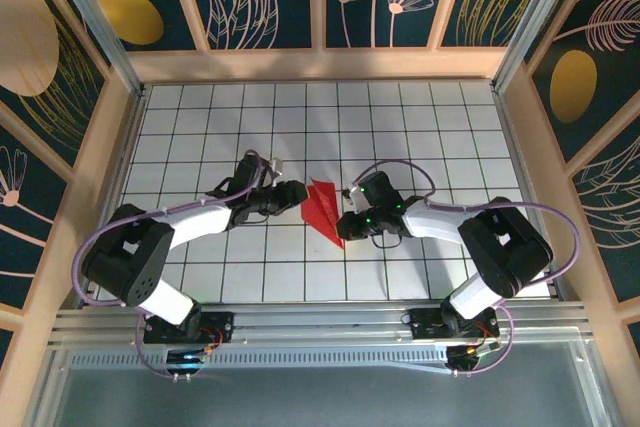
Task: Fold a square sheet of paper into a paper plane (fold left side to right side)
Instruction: Fourth fold the wing at the center of the table.
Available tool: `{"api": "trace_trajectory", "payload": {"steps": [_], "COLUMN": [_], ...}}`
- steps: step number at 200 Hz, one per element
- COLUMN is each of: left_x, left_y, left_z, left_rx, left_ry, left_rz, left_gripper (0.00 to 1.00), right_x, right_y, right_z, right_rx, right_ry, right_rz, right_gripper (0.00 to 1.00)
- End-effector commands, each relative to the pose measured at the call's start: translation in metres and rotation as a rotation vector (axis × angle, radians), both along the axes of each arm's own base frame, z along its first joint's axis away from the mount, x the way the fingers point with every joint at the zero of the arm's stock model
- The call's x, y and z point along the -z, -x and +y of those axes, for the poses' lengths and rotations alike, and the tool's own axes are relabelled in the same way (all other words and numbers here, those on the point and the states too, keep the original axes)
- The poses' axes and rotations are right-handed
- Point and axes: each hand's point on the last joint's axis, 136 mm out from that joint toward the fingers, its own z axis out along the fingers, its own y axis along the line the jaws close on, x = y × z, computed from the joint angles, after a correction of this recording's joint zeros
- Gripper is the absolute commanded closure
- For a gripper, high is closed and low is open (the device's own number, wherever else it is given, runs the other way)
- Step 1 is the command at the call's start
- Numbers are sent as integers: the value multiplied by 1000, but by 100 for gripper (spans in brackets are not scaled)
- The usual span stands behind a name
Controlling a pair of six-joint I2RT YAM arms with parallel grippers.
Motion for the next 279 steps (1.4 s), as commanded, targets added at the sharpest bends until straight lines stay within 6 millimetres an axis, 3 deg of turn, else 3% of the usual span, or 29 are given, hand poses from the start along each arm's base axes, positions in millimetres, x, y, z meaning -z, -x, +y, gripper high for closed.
{"api": "trace_trajectory", "payload": {"steps": [1, 40, 122, 126, 171, 279], "left_x": [0, 10, 8, 19, 36, 64], "left_y": [2, 4, -5, -5, -7, -8], "left_z": [-15, -27, -45, -44, -42, -31], "left_rx": [40, 51, 65, 64, 53, 28], "left_ry": [13, 8, 16, 0, -41, -144], "left_rz": [4, 25, 9, 29, 58, 111], "left_gripper": [51, 50, 49, 49, 49, 49], "right_x": [-5, 2, 5, 5, 7, 6], "right_y": [4, 5, 2, 2, 2, -1], "right_z": [4, 2, 3, 3, 2, 3], "right_rx": [-38, -42, -34, -34, -29, -31], "right_ry": [-68, -56, -57, -56, -49, -46], "right_rz": [6, 26, 30, 31, 38, 38], "right_gripper": [100, 100, 100, 100, 100, 100]}}
